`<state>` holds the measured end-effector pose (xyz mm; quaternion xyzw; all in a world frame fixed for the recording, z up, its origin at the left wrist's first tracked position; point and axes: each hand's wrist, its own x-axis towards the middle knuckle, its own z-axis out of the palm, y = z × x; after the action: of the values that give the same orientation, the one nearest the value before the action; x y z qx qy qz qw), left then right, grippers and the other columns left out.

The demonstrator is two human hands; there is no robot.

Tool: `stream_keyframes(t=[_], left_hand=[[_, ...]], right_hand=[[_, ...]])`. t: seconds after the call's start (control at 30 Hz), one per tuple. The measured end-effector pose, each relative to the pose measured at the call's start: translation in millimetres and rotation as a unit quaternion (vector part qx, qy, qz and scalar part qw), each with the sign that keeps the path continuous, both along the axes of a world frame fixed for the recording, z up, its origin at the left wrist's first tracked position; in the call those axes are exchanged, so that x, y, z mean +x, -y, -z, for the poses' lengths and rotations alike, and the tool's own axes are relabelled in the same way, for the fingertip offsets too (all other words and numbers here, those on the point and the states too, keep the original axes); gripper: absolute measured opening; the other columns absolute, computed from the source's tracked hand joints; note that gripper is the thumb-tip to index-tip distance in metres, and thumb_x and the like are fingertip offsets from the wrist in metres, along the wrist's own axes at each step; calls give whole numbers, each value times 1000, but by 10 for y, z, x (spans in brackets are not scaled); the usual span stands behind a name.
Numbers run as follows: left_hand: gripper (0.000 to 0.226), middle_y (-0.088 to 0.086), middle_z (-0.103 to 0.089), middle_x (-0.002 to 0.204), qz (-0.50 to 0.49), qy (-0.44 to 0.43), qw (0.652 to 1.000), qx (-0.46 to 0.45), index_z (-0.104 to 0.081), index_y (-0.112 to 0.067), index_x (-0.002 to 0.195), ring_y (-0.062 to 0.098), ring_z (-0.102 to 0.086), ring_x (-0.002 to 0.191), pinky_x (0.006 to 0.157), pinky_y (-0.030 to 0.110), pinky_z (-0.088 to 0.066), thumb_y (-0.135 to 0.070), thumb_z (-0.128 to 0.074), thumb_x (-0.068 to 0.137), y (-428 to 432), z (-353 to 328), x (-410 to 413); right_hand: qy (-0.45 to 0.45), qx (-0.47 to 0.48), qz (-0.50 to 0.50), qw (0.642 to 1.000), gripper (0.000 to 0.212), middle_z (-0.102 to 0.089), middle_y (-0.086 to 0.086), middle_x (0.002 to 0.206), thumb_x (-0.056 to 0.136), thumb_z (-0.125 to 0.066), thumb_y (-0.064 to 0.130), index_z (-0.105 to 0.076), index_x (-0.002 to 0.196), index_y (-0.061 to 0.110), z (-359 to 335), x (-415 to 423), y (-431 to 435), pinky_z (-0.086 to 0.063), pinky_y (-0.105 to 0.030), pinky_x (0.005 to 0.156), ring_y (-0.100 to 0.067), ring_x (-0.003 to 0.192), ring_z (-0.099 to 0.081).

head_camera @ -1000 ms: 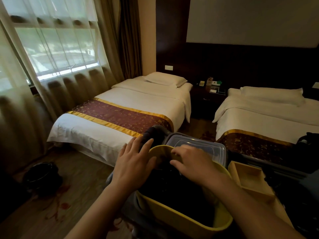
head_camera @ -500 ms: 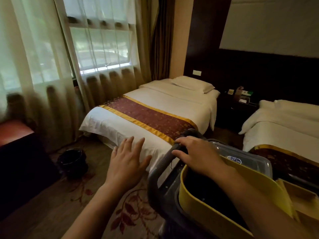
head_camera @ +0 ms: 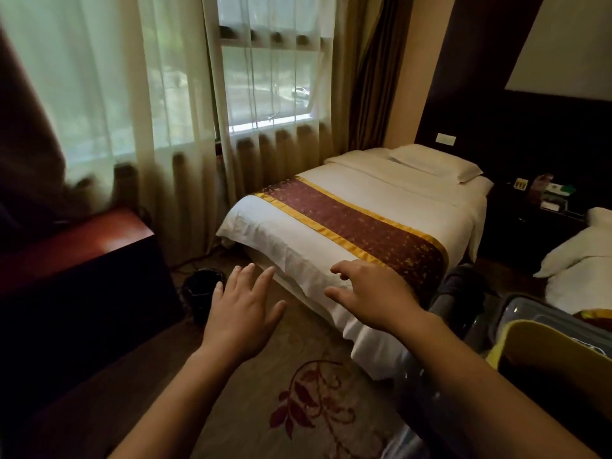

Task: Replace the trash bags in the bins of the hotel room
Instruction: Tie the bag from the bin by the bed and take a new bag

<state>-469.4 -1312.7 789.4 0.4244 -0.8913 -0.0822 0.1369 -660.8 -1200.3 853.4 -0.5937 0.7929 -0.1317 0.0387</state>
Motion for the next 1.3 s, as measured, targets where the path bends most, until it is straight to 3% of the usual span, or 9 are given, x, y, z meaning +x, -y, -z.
stream_keyframes(t=[0.33, 0.77, 1.3], left_hand=[[68, 5, -17, 163, -82, 20, 996, 24, -19, -33, 153, 25, -7, 152, 121, 50, -13, -58, -43, 95, 903, 212, 320], [72, 5, -20, 162, -193, 58, 978, 49, -16, -31, 155, 25, -10, 151, 120, 52, -16, -56, -45, 94, 2914, 544, 123], [72, 5, -19, 163, -240, 87, 961, 103, -14, -32, 155, 25, -10, 151, 120, 49, -18, -57, -42, 95, 5245, 1170, 117]], right_hand=[[8, 41, -71, 997, 54, -65, 5, 128, 89, -59, 58, -55, 136, 32, 316, 107, 1336, -56, -35, 87, -16, 109, -63], [25, 75, -161, 984, 54, -66, 5, 125, 89, -58, 58, -54, 135, 30, 777, -231, 3717, -57, -38, 86, -16, 111, -63], [30, 148, -175, 973, 52, -67, 4, 121, 90, -57, 58, -54, 134, 30, 1352, -337, 6170, -57, -39, 84, -18, 107, -64]])
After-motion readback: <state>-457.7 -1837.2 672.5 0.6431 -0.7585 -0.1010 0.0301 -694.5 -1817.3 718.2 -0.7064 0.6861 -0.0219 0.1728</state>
